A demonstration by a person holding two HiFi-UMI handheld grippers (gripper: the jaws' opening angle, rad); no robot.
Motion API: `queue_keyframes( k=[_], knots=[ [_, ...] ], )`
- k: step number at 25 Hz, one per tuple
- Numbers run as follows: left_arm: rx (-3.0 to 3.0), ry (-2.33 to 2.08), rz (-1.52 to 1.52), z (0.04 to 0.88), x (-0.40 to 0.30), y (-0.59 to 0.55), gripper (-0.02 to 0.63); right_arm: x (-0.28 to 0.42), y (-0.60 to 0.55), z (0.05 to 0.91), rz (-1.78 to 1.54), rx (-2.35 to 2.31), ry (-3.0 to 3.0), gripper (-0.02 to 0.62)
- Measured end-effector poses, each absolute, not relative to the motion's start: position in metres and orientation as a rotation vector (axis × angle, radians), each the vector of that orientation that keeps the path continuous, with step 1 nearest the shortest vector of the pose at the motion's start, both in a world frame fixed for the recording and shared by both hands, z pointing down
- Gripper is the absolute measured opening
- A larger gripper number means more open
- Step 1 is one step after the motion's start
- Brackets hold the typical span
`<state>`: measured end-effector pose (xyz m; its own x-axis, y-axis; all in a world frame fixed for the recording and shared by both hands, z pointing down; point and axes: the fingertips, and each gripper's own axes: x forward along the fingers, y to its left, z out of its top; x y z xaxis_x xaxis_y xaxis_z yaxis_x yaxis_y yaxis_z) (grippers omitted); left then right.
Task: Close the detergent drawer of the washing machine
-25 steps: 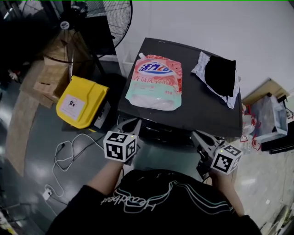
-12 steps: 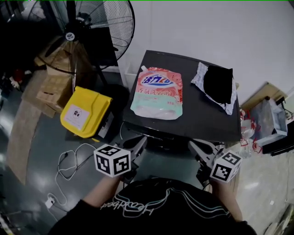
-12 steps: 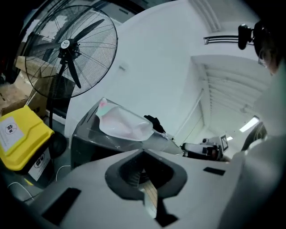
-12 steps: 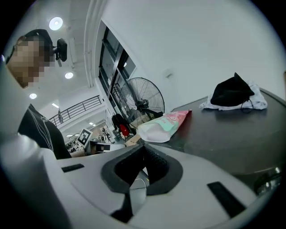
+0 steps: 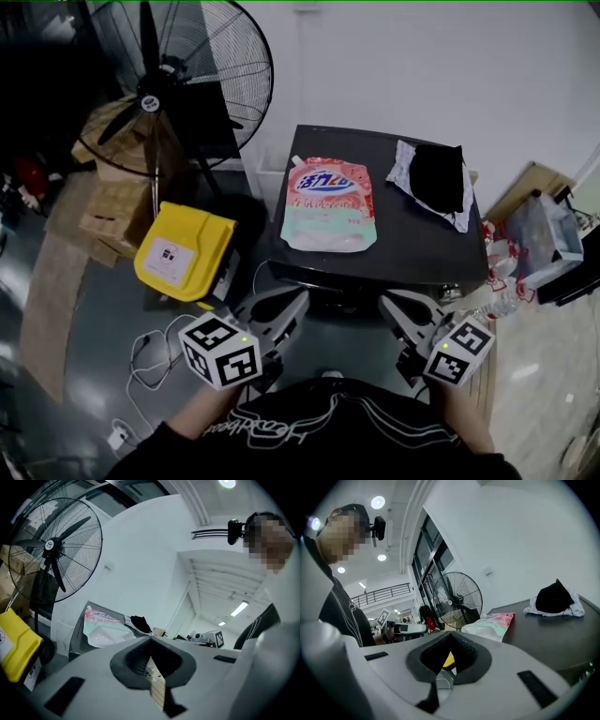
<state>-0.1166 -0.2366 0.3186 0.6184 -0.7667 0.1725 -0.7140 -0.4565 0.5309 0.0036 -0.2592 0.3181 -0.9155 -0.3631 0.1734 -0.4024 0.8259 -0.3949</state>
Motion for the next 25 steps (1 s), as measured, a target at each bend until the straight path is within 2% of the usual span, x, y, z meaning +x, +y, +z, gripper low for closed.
queue_keyframes(
  k=[25],
  knots=[
    [2.371, -1.139, -0.095, 0.304, -0.127, -0.196, 0.023, -0.024, -0.207, 0.3, 0.578, 0.614, -2.956, 0.026]
  ],
)
